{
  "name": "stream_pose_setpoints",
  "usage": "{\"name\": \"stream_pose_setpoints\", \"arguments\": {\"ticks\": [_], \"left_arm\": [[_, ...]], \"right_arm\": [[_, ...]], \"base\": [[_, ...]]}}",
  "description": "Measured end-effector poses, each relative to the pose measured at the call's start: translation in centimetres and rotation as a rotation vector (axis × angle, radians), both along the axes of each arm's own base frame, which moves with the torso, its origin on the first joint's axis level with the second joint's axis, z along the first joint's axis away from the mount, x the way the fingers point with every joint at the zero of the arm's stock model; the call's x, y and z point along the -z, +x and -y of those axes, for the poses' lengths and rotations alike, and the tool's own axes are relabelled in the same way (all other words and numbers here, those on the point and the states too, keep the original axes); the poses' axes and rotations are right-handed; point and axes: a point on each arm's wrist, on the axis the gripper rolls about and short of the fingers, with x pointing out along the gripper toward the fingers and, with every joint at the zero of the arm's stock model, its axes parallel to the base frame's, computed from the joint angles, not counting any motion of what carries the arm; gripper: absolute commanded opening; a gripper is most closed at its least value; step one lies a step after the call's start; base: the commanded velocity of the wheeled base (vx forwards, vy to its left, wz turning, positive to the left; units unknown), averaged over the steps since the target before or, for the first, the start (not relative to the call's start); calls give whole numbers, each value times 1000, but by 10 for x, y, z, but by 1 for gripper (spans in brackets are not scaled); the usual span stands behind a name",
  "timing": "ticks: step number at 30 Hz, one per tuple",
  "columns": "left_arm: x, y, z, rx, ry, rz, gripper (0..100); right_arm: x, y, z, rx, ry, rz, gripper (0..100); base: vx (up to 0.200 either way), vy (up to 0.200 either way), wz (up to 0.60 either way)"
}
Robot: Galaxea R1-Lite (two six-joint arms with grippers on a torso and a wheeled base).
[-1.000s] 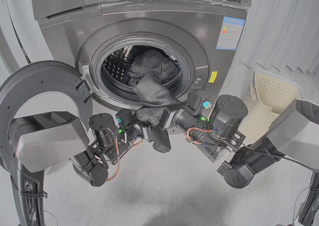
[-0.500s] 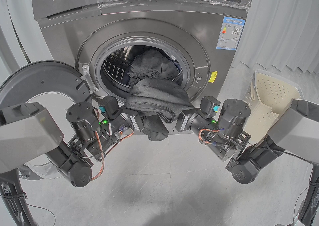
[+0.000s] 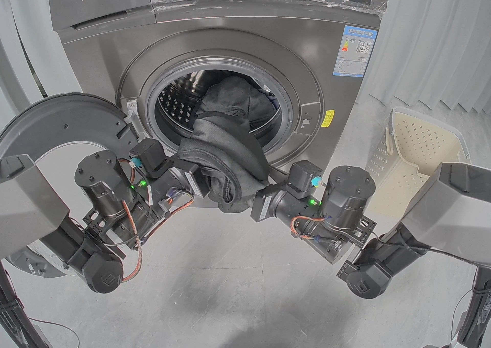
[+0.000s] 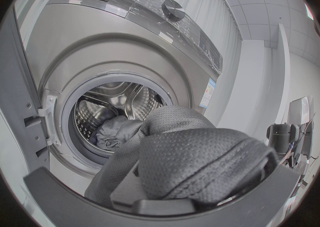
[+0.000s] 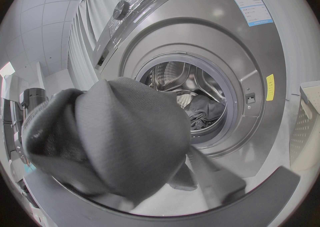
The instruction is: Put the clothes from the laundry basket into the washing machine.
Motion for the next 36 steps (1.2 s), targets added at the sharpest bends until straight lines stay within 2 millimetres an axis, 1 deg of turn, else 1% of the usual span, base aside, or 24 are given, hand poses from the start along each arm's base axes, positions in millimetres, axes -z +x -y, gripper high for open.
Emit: {"name": "stream_pose_setpoints", "arguments": {"ticks": [4, 6, 12, 14, 16, 19, 23, 25, 30, 36], "left_arm": [[-3, -3, -3, -13, -5, 4, 0], [-4, -5, -5, -17, -5, 2, 0], [-7, -20, -14, -23, -7, -11, 0], [-7, -26, -18, -23, -4, -21, 0], [-5, -32, -21, -27, 8, -32, 0], [0, -40, -26, -34, 42, -44, 0], [8, -51, -34, -47, 107, -60, 0], [12, -56, -37, -56, 136, -67, 0], [17, -62, -42, -62, 179, -78, 0], [18, -63, -43, -60, 185, -80, 0]], "right_arm": [[5, -15, 8, -36, -52, -21, 100], [10, -29, 13, -70, -93, -42, 100], [24, -82, 35, -178, -218, -115, 100], [24, -96, 47, -200, -241, -130, 100], [21, -105, 58, -206, -247, -132, 100], [13, -108, 76, -182, -238, -119, 100], [6, -103, 96, -123, -222, -107, 100], [3, -101, 102, -98, -216, -103, 100], [0, -97, 110, -66, -204, -97, 100], [0, -96, 111, -64, -203, -99, 100]], "base": [[0, 0, 0], [0, 0, 0], [0, 0, 0], [0, 0, 0], [0, 0, 0], [0, 0, 0], [0, 0, 0], [0, 0, 0], [0, 0, 0], [200, 0, 0]]}}
